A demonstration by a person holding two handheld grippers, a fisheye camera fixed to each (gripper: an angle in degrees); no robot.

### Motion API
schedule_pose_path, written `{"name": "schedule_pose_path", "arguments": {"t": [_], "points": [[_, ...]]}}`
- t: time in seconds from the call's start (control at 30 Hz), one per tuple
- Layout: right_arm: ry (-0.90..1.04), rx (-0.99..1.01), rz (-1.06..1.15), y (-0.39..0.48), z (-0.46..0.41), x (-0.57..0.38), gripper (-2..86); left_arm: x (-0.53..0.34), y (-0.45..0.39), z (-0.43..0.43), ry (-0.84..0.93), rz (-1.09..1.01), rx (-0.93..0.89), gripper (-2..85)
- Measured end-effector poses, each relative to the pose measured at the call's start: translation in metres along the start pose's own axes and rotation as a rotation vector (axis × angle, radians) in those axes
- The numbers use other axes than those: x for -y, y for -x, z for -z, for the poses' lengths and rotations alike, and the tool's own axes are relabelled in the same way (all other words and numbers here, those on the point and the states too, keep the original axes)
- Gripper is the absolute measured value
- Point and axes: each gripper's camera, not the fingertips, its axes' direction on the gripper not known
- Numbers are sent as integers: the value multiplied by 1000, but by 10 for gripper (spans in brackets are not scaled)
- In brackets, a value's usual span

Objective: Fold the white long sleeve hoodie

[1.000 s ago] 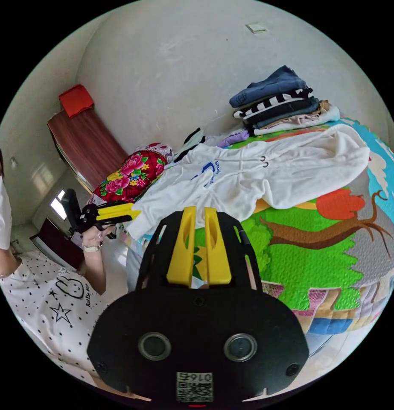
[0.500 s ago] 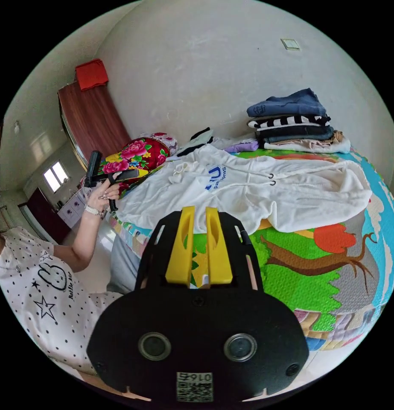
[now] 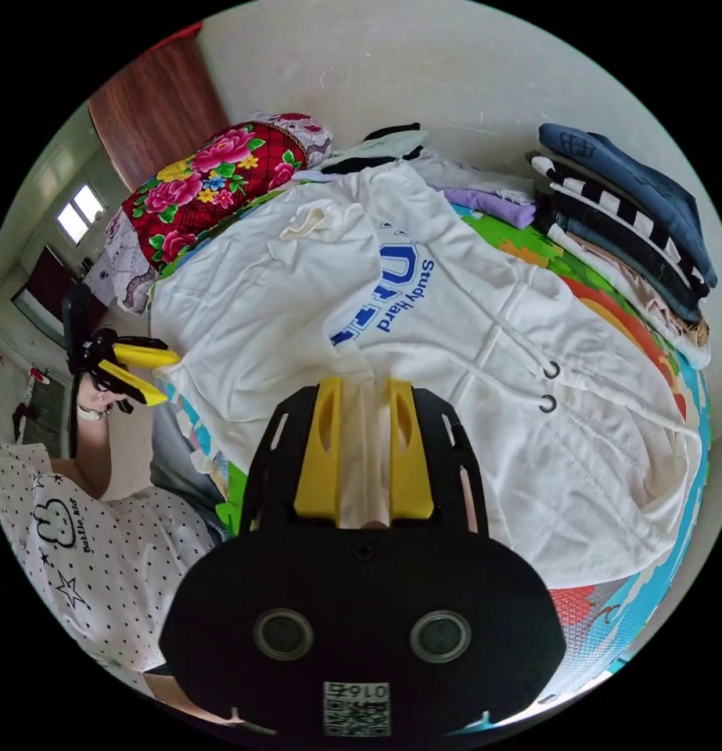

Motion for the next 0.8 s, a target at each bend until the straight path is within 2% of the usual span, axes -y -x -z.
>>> {"name": "schedule_pose_path", "arguments": {"t": [0.2,0.33,0.4,0.5,0.67,0.8], "points": [[-97,35,-3,5,28,-23,28,11,1,19,-113,19,-26,117],[-130,40,24,12,46,-39,16,21,4,10,-94,49,-49,75],[-150,53,24,13,55,-48,14,12,0,19,-165,51,-48,10],[-219,112,25,13,77,-76,11,-9,-8,38,-228,-1,-152,-4],[-364,287,62,14,114,-151,9,-45,-25,52,-240,-49,-222,-8],[-384,302,109,32,116,-202,9,-70,-43,52,-240,-58,-224,-6]]}}
